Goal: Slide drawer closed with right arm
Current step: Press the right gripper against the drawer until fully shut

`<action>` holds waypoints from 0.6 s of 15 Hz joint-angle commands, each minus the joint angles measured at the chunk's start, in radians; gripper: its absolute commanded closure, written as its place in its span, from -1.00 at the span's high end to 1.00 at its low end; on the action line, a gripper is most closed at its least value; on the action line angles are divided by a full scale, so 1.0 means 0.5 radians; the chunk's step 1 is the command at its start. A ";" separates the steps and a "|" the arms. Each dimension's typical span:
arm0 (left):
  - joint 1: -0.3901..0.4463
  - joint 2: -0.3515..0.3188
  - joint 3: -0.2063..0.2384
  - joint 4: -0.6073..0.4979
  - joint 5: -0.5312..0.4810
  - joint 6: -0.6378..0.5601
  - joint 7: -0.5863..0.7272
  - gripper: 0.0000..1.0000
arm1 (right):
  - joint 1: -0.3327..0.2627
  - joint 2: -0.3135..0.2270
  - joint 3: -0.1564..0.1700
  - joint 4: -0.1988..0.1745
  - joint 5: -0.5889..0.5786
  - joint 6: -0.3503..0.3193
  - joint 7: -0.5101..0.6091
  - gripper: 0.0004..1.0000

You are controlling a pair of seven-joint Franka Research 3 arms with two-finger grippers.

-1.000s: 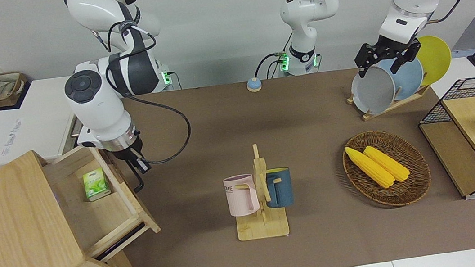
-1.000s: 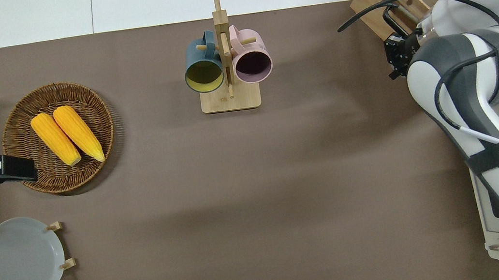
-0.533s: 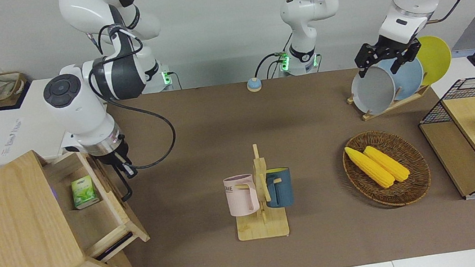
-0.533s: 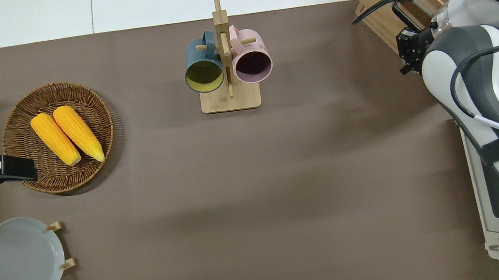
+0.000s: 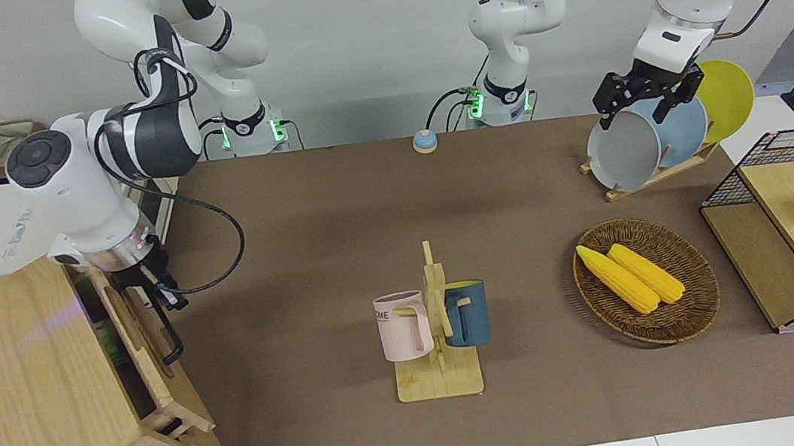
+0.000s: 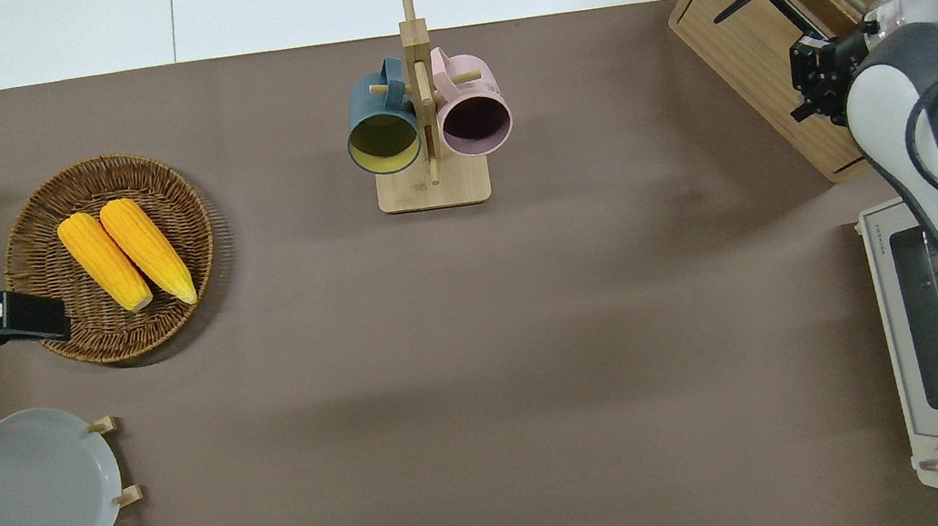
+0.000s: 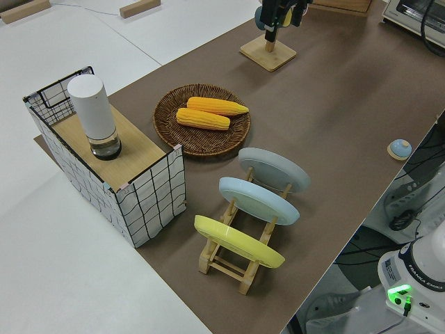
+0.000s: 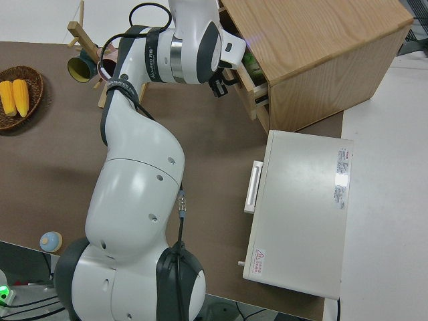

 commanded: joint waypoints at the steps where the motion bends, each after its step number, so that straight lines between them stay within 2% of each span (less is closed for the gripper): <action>1: 0.011 0.026 -0.014 0.049 0.034 -0.039 0.018 0.99 | -0.084 0.060 0.019 0.085 -0.006 0.004 -0.139 -1.00; 4: 0.011 0.023 -0.014 0.049 0.034 -0.039 0.018 0.99 | -0.112 0.063 0.019 0.094 -0.006 0.007 -0.170 -1.00; 9: 0.011 0.023 -0.014 0.052 0.034 -0.039 0.018 0.99 | -0.127 0.109 0.019 0.168 -0.049 0.010 -0.188 -1.00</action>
